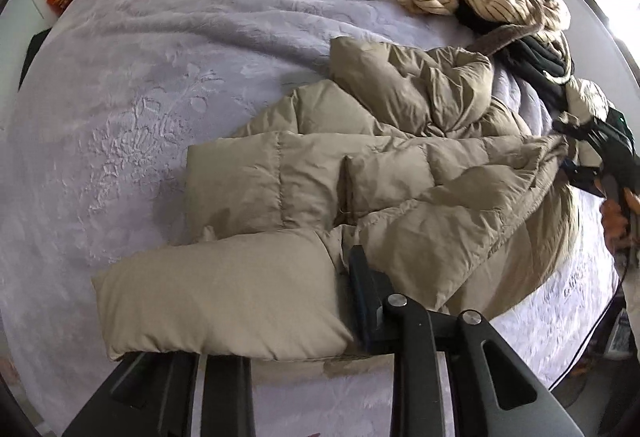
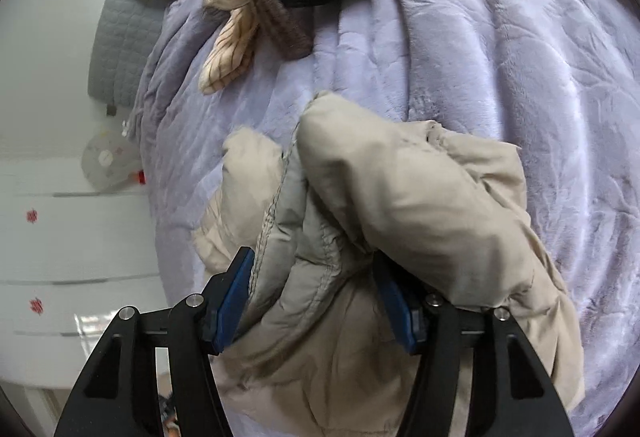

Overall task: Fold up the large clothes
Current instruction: 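Lay the hem over the collar and open both tools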

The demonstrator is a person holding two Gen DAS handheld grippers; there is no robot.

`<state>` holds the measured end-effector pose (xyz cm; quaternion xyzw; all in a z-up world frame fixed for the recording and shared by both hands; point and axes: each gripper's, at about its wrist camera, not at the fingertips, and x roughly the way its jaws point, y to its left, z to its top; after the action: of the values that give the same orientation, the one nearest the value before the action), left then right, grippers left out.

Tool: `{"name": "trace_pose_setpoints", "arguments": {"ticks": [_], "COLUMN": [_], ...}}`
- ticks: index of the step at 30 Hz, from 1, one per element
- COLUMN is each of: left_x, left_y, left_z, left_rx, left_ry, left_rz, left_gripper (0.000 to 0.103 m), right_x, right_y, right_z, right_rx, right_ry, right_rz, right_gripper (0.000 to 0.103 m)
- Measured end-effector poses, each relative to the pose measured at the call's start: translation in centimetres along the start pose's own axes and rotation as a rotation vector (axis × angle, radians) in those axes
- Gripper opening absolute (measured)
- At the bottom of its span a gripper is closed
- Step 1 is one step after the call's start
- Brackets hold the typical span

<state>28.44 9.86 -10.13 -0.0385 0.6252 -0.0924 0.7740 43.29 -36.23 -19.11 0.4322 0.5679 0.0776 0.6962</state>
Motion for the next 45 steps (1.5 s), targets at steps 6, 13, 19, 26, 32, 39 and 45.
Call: {"name": "trace_pose_setpoints", "arguments": {"ticks": [6, 13, 19, 26, 32, 39, 45], "left_x": [-2.3, -3.6, -4.0, -0.2, 6.9, 10.9, 13.6], "left_y": [-1.4, -0.8, 2.4, 4.4, 2.2, 3.9, 4.4], "left_z": [-1.0, -1.5, -1.0, 0.2, 2.0, 6.3, 8.7], "left_rx": [0.040, -0.038, -0.172, -0.215, -0.148, -0.161, -0.164], "left_ry": [-0.029, -0.118, -0.192, -0.172, -0.156, -0.175, -0.183], "left_rz": [-0.017, -0.003, 0.111, 0.154, 0.271, 0.317, 0.362], "left_gripper": [0.031, 0.102, 0.102, 0.059, 0.051, 0.051, 0.051], "right_x": [0.6, 0.2, -2.2, -4.2, 0.3, 0.2, 2.3], "right_y": [-0.4, -0.4, 1.2, 4.1, 5.5, 1.7, -2.5], "right_z": [0.2, -0.4, -0.9, -4.9, -6.9, 0.4, 4.5], "right_rx": [0.025, 0.028, -0.073, -0.367, -0.587, -0.457, -0.264], "right_ry": [0.001, -0.002, -0.032, -0.018, 0.004, -0.150, -0.129], "right_rz": [-0.013, -0.016, -0.070, -0.188, -0.367, -0.453, -0.395], "right_gripper": [0.065, 0.065, 0.065, 0.009, 0.005, 0.000, 0.000]}}
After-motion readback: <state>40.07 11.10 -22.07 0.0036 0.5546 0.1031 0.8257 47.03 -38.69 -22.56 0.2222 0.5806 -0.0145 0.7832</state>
